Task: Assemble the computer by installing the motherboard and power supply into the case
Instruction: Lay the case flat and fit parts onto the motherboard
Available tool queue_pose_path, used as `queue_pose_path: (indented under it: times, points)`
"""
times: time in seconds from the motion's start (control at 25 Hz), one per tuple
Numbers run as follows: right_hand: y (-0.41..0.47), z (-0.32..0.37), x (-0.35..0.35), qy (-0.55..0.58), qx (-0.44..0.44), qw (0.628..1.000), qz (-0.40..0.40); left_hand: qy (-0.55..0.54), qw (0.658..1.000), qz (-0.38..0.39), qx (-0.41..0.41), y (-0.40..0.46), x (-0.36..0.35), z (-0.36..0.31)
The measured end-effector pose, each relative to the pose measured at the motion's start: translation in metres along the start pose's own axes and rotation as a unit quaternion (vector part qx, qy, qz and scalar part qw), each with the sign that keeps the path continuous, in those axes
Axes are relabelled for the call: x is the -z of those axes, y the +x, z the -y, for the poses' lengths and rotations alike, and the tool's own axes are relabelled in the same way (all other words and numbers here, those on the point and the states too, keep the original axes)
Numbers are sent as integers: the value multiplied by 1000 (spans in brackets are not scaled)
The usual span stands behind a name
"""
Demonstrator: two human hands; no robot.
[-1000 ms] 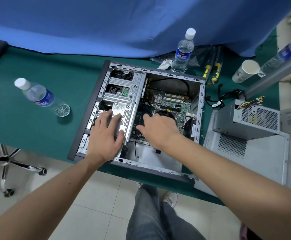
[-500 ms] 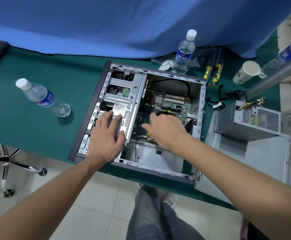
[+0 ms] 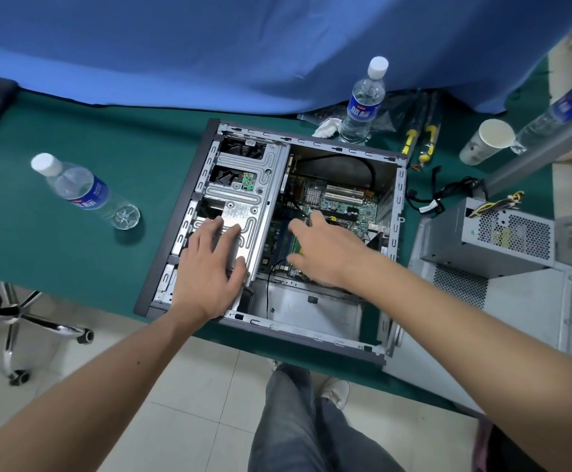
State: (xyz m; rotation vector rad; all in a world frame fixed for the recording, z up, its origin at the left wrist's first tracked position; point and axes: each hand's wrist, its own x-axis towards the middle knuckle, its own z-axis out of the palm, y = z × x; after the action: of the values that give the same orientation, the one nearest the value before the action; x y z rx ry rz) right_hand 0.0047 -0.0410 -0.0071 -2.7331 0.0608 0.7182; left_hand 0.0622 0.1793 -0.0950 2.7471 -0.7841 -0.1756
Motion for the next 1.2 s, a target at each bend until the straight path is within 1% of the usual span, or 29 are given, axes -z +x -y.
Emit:
queue_pose_path:
  times: [0.04, 0.08, 0.12, 0.16, 0.24, 0.28, 0.32, 0.36, 0.44, 0.48, 0.52, 0.56, 0.6, 0.64, 0.68, 0.72, 0.76, 0.8, 0.84, 0.92, 0.96, 1.0, 1.04, 1.12, 1.2]
  points:
    - [-1, -3, 3, 11, 18, 1000, 21, -1, 1000, -1, 0, 1, 0, 0]
    - [-4, -5, 3, -5, 38, 999, 24, -2, 1000, -2, -1, 1, 0, -1]
    - [-6, -3, 1, -33, 51, 998, 12, -3, 1000, -3, -1, 1, 0, 0]
    - [-7, -1, -2, -62, 57, 996, -17, -4, 1000, -3, -2, 0, -1, 0]
    - [-3, 2, -8, -104, 13, 992, -73, -4, 1000, -3, -2, -1, -1, 1]
    - [-1, 0, -9, -117, -24, 989, -83, -5, 1000, -3, -1, -2, -1, 1]
    - [1, -4, -9, -100, -40, 991, -84, -6, 1000, -3, 1, -2, -1, 1]
    - [3, -10, -9, -64, -42, 994, -71, -5, 1000, -2, 1, -2, -1, 1]
    - [1, -20, -1, 35, 0, 999, -2, -5, 1000, -1, -2, -1, 0, 1]
    - [0, -23, 1, 59, 33, 998, 20, -6, 1000, -2, -2, -1, 0, 1]
    - [-2, -25, 2, 53, 65, 996, 32, -6, 1000, -3, -1, -1, 0, 1]
    - [-4, -24, 1, 28, 85, 996, 18, -7, 1000, -3, -1, -1, 0, 1]
    - [-5, -20, -2, -15, 85, 996, -15, -8, 1000, -4, -2, -1, 0, 0]
    - [-5, -16, -5, -53, 81, 993, -65, -9, 1000, -3, -1, -1, 0, 0]
    - [-3, -11, -10, -92, 55, 989, -102, -9, 1000, -2, -1, -2, 0, 0]
    - [-2, -7, -15, -117, 26, 985, -120, -8, 1000, -2, -1, -2, 0, 0]
    - [-1, -4, -18, -111, 0, 986, -120, -7, 1000, -2, -1, -3, 0, 0]
    - [2, -3, -19, -76, -14, 990, -115, -8, 1000, -2, -1, -2, 0, 1]
    - [3, -6, -17, -23, -21, 995, -93, -10, 1000, -2, -1, -2, 0, 0]
    - [1, -14, -7, 71, 1, 997, -28, -11, 1000, -1, -3, 0, 1, -1]
    - [0, -16, -2, 87, 27, 996, -6, -9, 1000, -2, -4, 1, 1, -1]
    - [-1, -17, 2, 77, 50, 996, 5, -7, 1000, -3, -3, 1, 1, 0]
    - [-3, -15, 2, 46, 67, 997, -4, -6, 1000, -4, -3, 1, 1, 0]
    - [-4, -4, -3, -34, 70, 996, -54, -6, 1000, -3, -1, 0, 0, 1]
    - [-1, 6, -8, -104, 43, 988, -106, -5, 1000, 0, -2, -2, 0, 1]
